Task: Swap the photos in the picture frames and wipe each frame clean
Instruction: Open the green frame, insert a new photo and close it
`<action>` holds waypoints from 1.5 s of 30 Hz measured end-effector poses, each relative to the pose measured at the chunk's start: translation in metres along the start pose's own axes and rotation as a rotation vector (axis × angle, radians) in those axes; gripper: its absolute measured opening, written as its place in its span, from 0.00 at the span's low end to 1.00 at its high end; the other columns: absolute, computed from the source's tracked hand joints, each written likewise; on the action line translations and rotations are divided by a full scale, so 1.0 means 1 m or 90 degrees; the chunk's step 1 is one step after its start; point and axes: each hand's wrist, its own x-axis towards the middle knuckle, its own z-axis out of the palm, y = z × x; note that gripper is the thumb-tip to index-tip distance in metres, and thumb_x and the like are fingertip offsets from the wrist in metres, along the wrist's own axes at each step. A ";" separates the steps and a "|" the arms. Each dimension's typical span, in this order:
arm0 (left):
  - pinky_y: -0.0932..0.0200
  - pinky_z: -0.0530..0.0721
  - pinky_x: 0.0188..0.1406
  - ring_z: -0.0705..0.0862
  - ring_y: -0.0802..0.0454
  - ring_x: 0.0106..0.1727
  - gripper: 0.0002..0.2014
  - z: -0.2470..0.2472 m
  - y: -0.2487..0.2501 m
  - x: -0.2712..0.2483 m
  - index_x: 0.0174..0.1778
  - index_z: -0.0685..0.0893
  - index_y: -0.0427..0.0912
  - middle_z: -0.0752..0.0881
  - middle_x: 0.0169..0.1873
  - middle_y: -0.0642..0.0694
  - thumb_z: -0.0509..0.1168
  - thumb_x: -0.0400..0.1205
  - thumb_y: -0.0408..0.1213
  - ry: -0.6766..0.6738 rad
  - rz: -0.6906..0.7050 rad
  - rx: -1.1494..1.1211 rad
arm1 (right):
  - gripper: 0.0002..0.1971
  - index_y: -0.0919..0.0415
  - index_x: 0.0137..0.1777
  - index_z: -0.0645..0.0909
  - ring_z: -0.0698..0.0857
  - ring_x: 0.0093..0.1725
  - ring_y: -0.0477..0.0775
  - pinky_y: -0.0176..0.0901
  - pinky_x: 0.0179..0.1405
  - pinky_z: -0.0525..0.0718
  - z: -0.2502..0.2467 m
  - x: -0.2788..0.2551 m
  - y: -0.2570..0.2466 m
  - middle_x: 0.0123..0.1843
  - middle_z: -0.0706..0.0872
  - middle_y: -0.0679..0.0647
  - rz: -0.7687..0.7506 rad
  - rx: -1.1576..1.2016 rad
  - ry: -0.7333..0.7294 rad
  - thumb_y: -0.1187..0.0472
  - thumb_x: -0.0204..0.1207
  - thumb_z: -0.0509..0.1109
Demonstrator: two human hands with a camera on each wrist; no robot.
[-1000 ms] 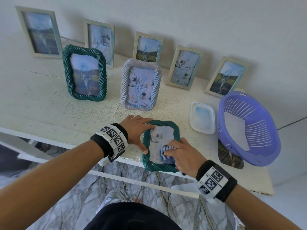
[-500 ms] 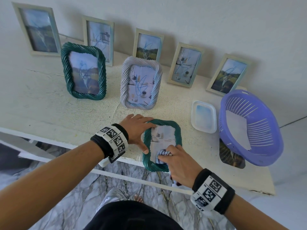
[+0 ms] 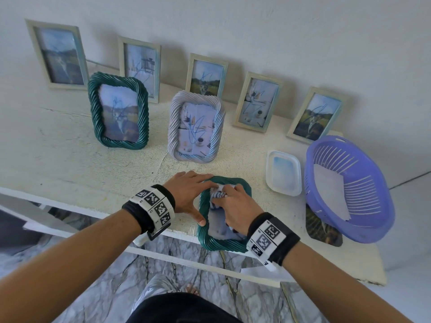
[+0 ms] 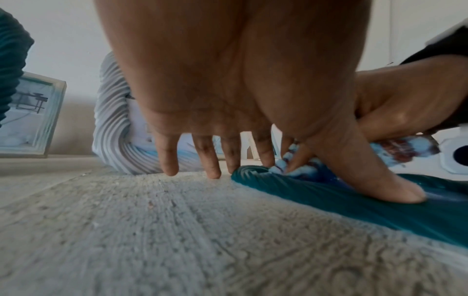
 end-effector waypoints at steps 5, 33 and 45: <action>0.47 0.65 0.74 0.68 0.46 0.74 0.60 -0.001 0.002 -0.002 0.82 0.51 0.49 0.68 0.78 0.48 0.72 0.61 0.72 0.025 -0.019 -0.034 | 0.25 0.53 0.75 0.71 0.67 0.66 0.65 0.53 0.61 0.76 -0.007 0.018 0.012 0.67 0.68 0.61 0.048 0.020 0.013 0.65 0.78 0.64; 0.38 0.53 0.81 0.58 0.46 0.82 0.62 -0.006 0.004 0.003 0.85 0.47 0.50 0.52 0.85 0.53 0.68 0.62 0.76 -0.034 -0.036 0.026 | 0.17 0.54 0.64 0.74 0.72 0.57 0.58 0.45 0.51 0.63 0.037 -0.067 0.002 0.62 0.77 0.55 -0.052 0.014 -0.026 0.62 0.76 0.60; 0.40 0.51 0.83 0.57 0.47 0.83 0.63 -0.002 0.001 0.003 0.85 0.44 0.52 0.51 0.85 0.54 0.67 0.61 0.77 -0.035 -0.034 -0.001 | 0.17 0.56 0.65 0.81 0.80 0.53 0.59 0.45 0.56 0.76 -0.018 -0.053 0.064 0.53 0.79 0.59 0.160 0.349 0.202 0.67 0.80 0.59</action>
